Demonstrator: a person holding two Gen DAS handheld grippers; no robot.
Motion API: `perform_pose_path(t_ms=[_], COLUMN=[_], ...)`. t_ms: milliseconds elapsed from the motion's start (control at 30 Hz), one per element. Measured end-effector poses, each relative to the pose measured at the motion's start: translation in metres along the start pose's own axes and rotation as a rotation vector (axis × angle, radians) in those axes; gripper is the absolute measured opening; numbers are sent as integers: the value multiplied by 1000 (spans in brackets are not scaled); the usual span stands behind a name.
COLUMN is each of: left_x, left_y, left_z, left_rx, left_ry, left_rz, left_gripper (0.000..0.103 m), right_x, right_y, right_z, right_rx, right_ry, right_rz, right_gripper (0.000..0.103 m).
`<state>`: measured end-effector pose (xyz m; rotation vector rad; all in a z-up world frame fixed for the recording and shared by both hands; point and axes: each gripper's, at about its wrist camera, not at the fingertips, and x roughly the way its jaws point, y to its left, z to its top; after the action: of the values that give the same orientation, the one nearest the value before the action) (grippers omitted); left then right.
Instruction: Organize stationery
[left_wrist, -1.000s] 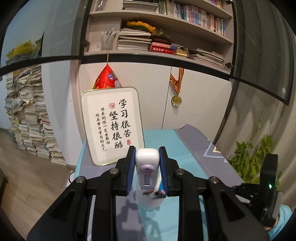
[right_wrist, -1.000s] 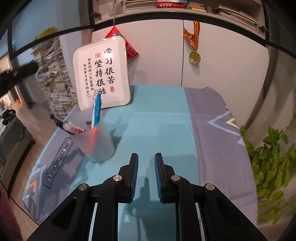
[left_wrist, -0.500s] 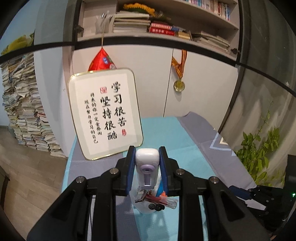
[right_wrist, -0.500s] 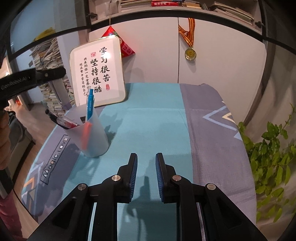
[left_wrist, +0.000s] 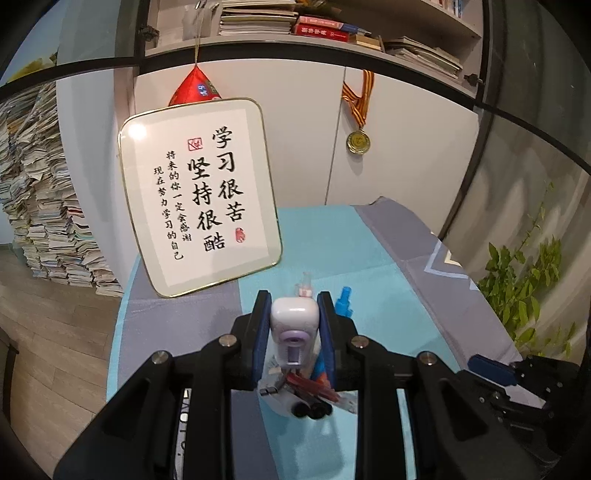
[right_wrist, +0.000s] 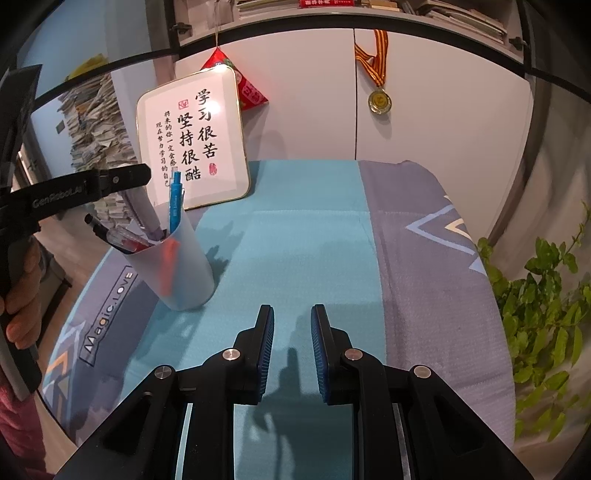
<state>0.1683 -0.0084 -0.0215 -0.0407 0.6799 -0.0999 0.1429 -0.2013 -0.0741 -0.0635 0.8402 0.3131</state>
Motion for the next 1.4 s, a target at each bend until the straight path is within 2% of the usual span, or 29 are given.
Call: perform_pose_path(t_ms=[233, 367, 433, 567, 633, 900, 967, 1033, 1167, 1267, 1367, 1400], left_x=[2, -9, -14, -27, -37, -73, -81, -89, -109, -126, -148, -156], left_y=[0, -2, -1, 5, 7, -7, -15, -19, -27, -33, -39, -41], left_z=[-6, -5, -5, -3, -3, -16, -21, -26, -34, -41, -52, -55], left_rx=[-9, -6, -8, -33, -40, 19, 40, 39, 39, 47, 49, 53], left_ry=[42, 17, 2, -33, -58, -132, -129, -128, -159, -171, -201, -211], left_rz=[-11, -18, -12, -19, -17, 16, 17, 13, 20, 24, 19, 24], left_gripper=[25, 27, 33, 36, 41, 62, 68, 76, 77, 83, 85, 88], right_x=[0, -1, -2, -5, -7, -19, -27, -40, -74, -101, -128, -140], right_y=[0, -1, 0, 1, 2, 6, 7, 7, 6, 8, 12, 15], right_z=[-2, -3, -4, -5, -6, -8, -8, -8, -9, -13, -20, -23], right_rx=[-1, 5, 7, 4, 2, 4, 5, 14, 35, 50, 64, 69], right_ry=[4, 7, 8, 4, 2, -12, -28, -58, -131, -186, -239, -262], right_rz=[1, -2, -3, -4, -8, -35, -48, -62, -94, -123, -152, -164], right_gripper=[20, 20, 20, 20, 20, 21, 26, 43, 43, 44, 48, 52])
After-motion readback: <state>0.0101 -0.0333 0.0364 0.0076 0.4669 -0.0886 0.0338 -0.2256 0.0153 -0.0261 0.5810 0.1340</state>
